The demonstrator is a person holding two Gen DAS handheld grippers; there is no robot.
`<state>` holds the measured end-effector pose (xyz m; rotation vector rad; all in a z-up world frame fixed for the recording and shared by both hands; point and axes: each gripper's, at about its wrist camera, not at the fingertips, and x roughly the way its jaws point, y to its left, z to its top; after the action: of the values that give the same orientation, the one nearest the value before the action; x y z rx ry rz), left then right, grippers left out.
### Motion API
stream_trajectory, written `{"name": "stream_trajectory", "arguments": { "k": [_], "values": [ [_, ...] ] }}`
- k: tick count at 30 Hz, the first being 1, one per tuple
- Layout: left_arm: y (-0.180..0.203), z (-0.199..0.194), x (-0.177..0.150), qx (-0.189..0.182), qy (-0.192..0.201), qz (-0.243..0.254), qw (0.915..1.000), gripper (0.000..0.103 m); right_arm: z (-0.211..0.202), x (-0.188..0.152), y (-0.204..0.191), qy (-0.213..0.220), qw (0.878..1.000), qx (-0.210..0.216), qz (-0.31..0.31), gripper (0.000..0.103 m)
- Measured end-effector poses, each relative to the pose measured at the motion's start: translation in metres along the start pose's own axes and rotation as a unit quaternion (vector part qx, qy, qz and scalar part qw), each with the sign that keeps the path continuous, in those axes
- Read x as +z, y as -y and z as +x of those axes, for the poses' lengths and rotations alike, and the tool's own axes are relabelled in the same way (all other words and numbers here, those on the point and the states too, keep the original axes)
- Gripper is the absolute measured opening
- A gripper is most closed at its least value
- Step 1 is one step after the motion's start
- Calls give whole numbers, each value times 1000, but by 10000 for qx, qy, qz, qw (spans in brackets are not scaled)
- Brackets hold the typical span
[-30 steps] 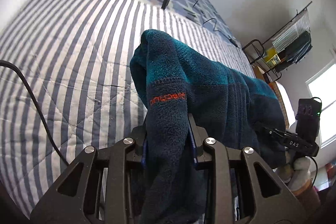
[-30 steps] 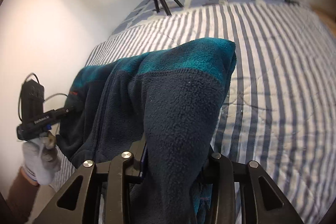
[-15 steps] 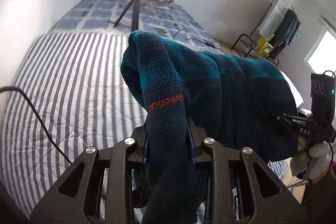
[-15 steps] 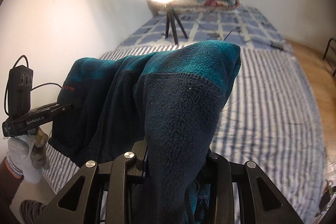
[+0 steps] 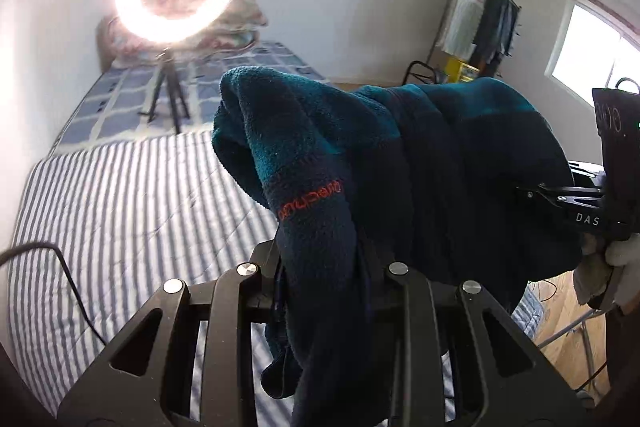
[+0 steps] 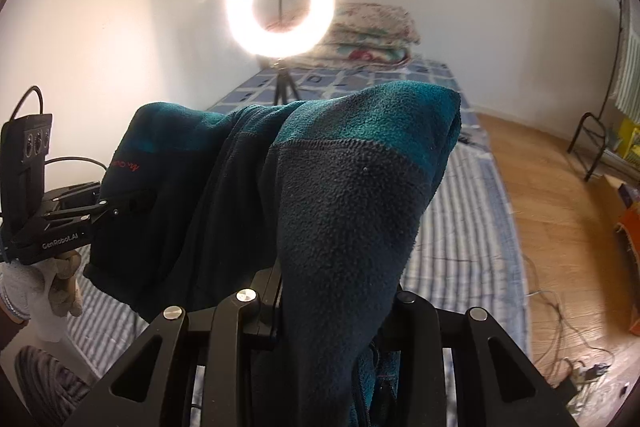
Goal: Fold large clothes
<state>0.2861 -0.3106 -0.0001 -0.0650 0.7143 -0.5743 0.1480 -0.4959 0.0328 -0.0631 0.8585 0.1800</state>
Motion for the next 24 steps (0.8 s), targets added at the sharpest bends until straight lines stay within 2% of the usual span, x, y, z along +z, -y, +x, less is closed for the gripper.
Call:
{"name": "stream_trajectory", "arguments": {
  "k": [7,16,24],
  "values": [
    [32,31,23,-140,28,236,9996,26,-1,10,32,82,9995,-302,-4,31],
    [56,101,63,-238,67,396,9989,26,25,28,77,121,9979,-630,43,31],
    [60,178,93,-321,92,381,9987,26,75,51,131,80,9957,-912,132,31]
  ]
}}
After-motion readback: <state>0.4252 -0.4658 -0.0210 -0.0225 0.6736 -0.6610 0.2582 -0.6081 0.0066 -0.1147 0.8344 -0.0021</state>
